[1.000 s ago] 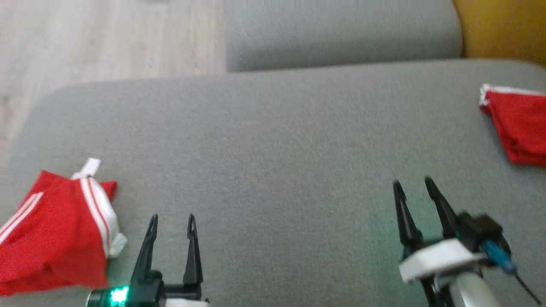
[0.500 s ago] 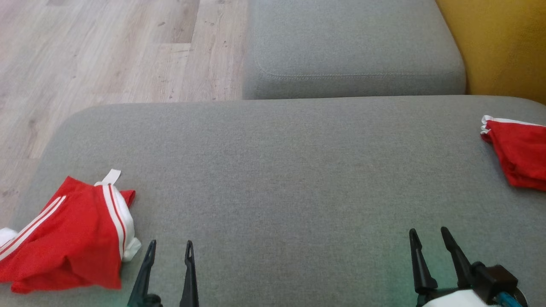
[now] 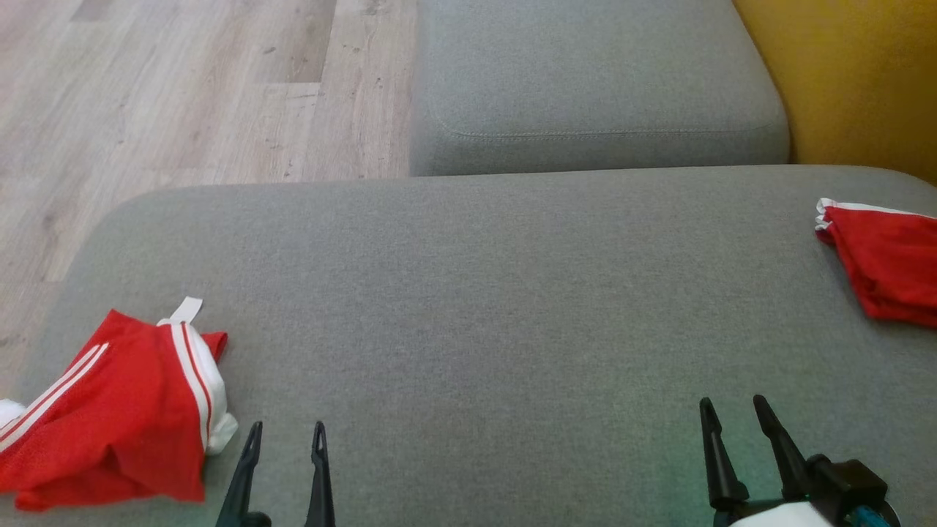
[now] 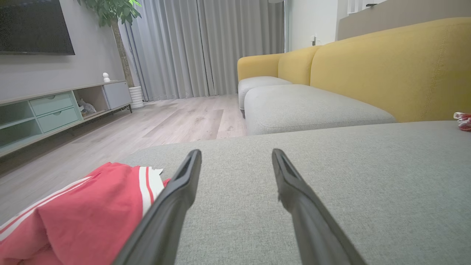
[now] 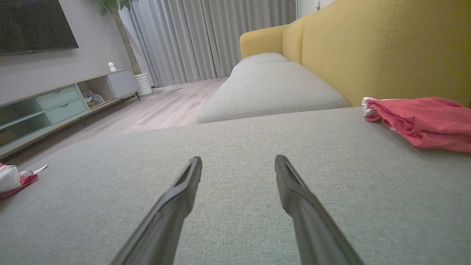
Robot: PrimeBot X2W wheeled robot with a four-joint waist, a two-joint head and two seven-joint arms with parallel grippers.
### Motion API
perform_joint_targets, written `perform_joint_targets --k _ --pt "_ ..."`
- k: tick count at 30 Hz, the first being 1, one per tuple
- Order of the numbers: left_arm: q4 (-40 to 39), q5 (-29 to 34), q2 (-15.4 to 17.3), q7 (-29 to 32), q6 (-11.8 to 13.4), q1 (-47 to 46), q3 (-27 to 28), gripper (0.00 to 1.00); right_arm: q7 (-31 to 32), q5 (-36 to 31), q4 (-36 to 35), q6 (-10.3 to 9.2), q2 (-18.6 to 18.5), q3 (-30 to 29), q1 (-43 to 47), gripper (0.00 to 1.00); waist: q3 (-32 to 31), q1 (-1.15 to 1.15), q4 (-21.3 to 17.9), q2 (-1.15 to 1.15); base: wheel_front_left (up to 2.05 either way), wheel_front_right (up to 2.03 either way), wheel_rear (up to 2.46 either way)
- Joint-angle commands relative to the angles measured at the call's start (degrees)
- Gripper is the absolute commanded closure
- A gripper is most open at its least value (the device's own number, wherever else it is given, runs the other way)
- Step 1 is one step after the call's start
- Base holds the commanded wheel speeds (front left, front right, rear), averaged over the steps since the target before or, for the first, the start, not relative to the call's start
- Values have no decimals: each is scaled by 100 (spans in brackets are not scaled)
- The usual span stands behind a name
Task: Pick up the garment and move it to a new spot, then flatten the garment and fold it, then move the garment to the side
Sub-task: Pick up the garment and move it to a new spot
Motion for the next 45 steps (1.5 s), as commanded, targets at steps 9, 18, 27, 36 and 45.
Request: perform_joint_targets --k 9,18,27,36,45 --pt "-154 30 -42 -29 -11 -187 254 0 -63 -5 -223 -4 -32 116 -147 0 24 0 178 0 0 0 0" --pt "-182 11 -63 -29 28 -266 291 0 -63 -18 -252 -4 -31 253 -183 0 118 0 1033 0 0 0 0" --pt "-261 23 -45 -29 43 -148 479 0 -63 57 -242 -4 -31 399 -233 0 198 0 2055 0 0 0 0" --pt "-451 35 -37 -29 55 -208 658 0 -63 -69 -215 -4 -31 432 -252 0 355 0 2459 0 0 0 0" --pt "-782 52 227 -29 -107 -1155 910 0 -63 -527 -288 -4 -38 314 -281 0 987 0 2419 0 0 0 0"
